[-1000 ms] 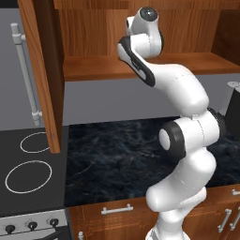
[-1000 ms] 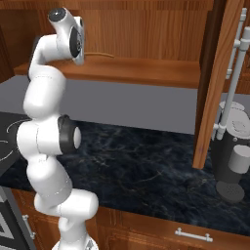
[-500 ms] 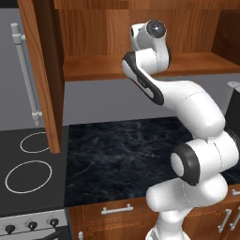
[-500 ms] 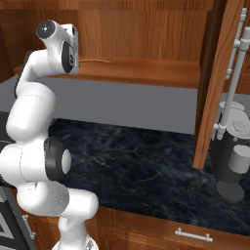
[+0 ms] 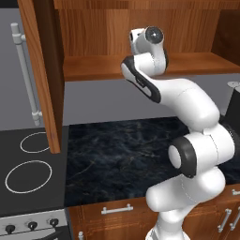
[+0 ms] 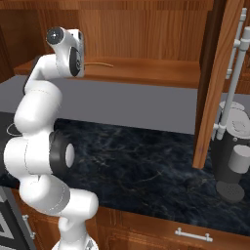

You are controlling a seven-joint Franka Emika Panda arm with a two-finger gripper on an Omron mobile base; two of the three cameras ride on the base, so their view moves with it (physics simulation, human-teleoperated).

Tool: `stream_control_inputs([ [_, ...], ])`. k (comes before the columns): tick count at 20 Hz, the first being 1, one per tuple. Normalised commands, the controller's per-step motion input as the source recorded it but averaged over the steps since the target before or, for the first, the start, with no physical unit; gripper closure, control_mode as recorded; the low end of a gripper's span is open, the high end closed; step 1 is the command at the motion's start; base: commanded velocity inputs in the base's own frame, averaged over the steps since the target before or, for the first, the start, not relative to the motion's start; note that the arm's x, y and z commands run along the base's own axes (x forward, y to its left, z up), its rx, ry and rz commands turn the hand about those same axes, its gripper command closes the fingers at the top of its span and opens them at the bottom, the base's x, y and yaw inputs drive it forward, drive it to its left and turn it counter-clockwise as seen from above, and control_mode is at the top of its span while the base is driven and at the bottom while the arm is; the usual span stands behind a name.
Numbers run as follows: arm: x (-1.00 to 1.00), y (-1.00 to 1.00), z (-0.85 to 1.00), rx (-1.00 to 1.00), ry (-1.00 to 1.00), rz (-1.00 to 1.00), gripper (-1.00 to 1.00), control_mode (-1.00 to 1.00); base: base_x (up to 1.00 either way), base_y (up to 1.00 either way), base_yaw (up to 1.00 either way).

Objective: Organize the utensils by type. Pick up the wooden spoons from the counter and place them in the open cabinet. Then pick up the metallic utensils from the counter and place them in the open drawer.

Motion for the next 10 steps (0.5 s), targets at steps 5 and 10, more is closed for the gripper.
stream_control_inputs([
  [5,0.53,0.00,0.13,0.00,0.15,-0.02,-1.00,-1.00,0.00,0.00,0.00],
  [10,0.30,0.04,0.04,0.03,0.15,-0.15,-1.00,-1.00,0.00,0.00,0.00],
])
